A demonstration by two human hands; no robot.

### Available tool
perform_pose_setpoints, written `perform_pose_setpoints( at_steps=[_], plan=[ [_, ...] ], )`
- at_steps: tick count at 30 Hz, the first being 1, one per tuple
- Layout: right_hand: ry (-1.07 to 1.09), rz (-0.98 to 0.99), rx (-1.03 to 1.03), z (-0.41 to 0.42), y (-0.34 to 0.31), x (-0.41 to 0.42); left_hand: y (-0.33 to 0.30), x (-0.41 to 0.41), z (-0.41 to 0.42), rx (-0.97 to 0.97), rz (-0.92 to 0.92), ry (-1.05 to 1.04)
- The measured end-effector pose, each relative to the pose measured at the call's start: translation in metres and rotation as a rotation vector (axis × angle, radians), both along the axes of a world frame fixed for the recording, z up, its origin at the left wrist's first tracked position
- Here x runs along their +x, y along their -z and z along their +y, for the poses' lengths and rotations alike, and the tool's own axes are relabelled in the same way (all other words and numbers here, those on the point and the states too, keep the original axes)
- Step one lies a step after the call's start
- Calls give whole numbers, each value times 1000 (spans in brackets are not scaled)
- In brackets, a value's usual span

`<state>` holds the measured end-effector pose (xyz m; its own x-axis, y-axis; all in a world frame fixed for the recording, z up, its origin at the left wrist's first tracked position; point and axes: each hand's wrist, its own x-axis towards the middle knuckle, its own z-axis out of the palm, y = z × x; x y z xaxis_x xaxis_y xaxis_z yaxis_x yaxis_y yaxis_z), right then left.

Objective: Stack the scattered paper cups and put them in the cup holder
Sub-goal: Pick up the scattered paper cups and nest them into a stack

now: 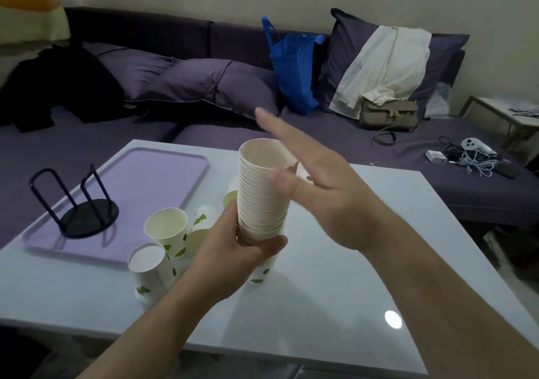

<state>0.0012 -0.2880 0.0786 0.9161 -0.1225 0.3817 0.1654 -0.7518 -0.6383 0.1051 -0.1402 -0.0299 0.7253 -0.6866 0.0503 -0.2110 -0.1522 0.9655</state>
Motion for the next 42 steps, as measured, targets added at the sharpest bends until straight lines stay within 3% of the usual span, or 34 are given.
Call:
perform_pose_setpoints(
  at_steps=[2,4,7,11,17,19,23,26,29,31,36,42],
  plan=[
    [67,-101,215,-12,8,4,0,2,-1,1,5,-7],
    [303,-114,291,-33,28,17,0,5,-3,-10,30,-21],
    [619,128,98,-78,77,42,2,8,-7,-27,52,-36],
    [696,379,-25,-123,134,63,7,13,-11,-21,52,-36],
    [773,487,-270,-137,157,87,10,16,-14,-12,55,-39],
    [752,505,-242,-132,161,93,10,16,-14,-4,54,-42],
    [738,411,137,-117,167,92,9,14,-13,8,39,-45],
    [692,241,620,-108,161,82,8,11,-11,19,29,-37],
    [425,20,1215,-97,128,69,6,9,-10,18,34,-26],
    [247,-134,1369,-87,91,58,5,8,-10,13,37,-20],
    [-137,-317,1211,-42,3,29,3,7,-8,39,21,-19],
    [-52,-286,1005,-1,-8,19,1,4,-6,34,4,-19]
  ],
)
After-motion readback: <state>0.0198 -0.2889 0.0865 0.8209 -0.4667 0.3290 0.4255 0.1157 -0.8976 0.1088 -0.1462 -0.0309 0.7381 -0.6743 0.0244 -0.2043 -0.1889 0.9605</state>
